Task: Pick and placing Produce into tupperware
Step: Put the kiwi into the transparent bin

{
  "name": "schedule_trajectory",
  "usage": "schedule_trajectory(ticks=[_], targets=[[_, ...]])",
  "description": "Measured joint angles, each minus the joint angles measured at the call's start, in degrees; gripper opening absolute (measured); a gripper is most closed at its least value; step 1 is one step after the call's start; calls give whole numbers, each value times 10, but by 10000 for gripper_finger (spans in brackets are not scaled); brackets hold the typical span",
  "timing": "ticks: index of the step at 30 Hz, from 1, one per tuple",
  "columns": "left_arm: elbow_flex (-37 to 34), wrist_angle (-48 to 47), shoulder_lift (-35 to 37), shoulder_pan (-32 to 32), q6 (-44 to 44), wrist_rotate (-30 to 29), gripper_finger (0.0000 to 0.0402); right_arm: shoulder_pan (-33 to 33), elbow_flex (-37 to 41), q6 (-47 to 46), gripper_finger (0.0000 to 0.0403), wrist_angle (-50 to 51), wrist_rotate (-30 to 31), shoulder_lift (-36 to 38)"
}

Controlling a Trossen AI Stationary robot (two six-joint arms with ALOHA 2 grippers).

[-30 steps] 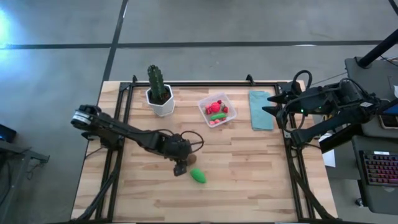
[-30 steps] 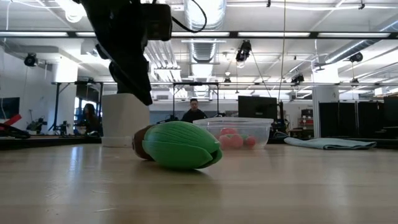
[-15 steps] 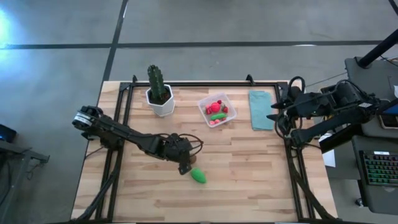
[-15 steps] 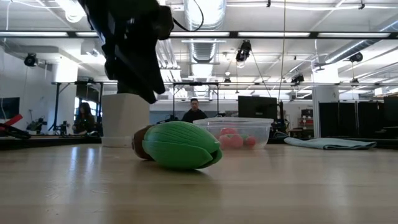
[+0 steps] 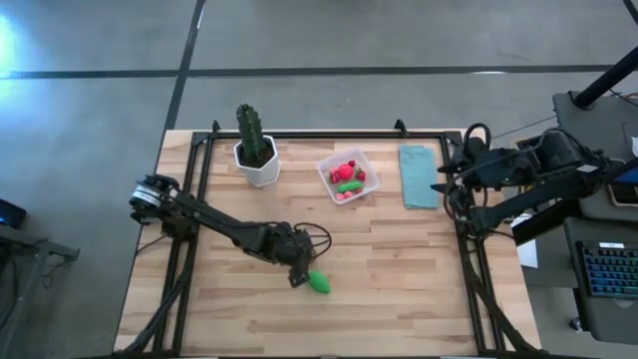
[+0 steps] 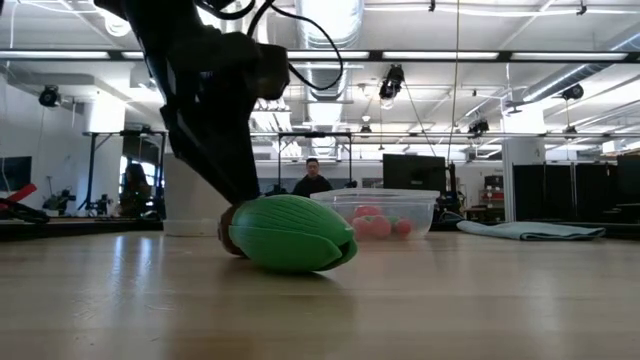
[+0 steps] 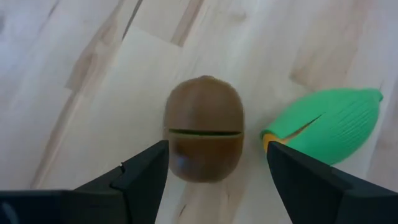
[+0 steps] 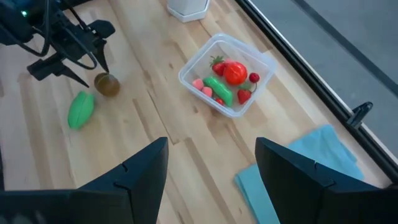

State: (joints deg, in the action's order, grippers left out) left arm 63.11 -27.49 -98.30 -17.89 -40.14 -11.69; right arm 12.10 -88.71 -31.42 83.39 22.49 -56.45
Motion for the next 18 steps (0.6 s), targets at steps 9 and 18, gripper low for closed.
schedule_trajectory(ticks=[9, 18], targets=[[-3, 6, -20, 2, 0, -4, 257, 0, 27, 0, 233, 0, 0, 27], [-2, 28, -44, 7, 32, -4, 257, 0, 67, -29, 233, -3, 0, 55]])
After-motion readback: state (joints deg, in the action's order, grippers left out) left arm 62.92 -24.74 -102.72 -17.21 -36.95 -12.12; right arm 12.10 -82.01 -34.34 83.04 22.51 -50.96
